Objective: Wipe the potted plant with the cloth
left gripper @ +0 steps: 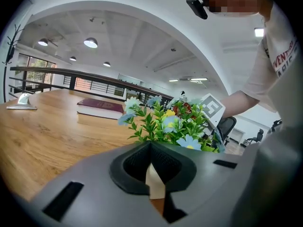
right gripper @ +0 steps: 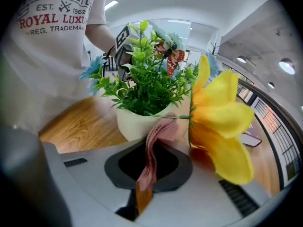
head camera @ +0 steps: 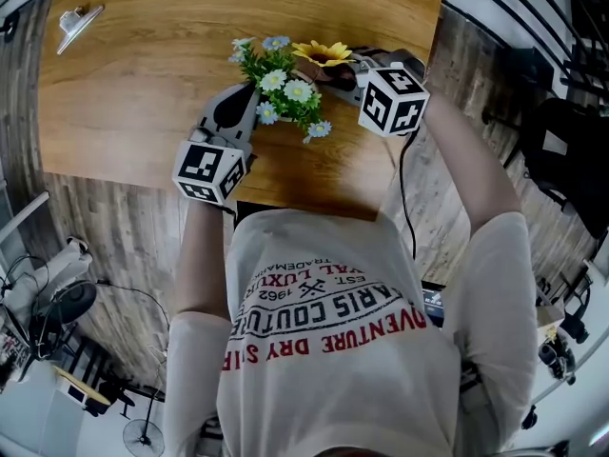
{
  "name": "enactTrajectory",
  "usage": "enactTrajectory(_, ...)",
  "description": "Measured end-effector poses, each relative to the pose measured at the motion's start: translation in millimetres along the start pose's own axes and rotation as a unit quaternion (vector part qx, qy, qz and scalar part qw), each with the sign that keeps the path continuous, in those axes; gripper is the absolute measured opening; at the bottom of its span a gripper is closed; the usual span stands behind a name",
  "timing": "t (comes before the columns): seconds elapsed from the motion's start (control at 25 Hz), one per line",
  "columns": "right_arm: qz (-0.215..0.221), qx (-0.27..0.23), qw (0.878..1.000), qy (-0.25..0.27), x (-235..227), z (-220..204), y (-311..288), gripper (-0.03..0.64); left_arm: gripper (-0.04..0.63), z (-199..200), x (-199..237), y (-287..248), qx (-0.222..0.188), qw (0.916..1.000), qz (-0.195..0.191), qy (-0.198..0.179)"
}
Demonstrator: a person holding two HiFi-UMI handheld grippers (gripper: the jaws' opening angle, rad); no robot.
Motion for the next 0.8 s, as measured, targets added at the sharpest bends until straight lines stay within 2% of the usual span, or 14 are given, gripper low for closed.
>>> enactTrajectory(0.28,-0.006,0.005,0.999,-0.031,22,3,-1,0.035,0.015,-1,1,-1,-0.003,0.9999,0.005,-0.011)
enactTrajectory(0.44,0.006,0.004,0.999,-0.047,46,5,-5,0.035,0.015,-3,5,-1,-0.005,0.9999,0.01,-0.011)
enactTrajectory(0.56,0.007,-0.006,0.997,-0.074,63,9,-7,0.035,0.015,-3,8,-1,-0.006,0.9998,0.015,-0.009)
enactTrajectory(0.8,-0.047,-0.027,0.989,-0.137,75,20,4,0.035,0.015,-7,5,6,-0.007,0.9997,0.024,0.002)
Point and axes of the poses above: the fingertips, and each gripper's own axes: y backward along the fingers, x to its left, z out of its top, the point moved 2 cm from there along y, backward along the fingers, and after that the axes turned 10 degrees about -x, right-handed, at the moved point
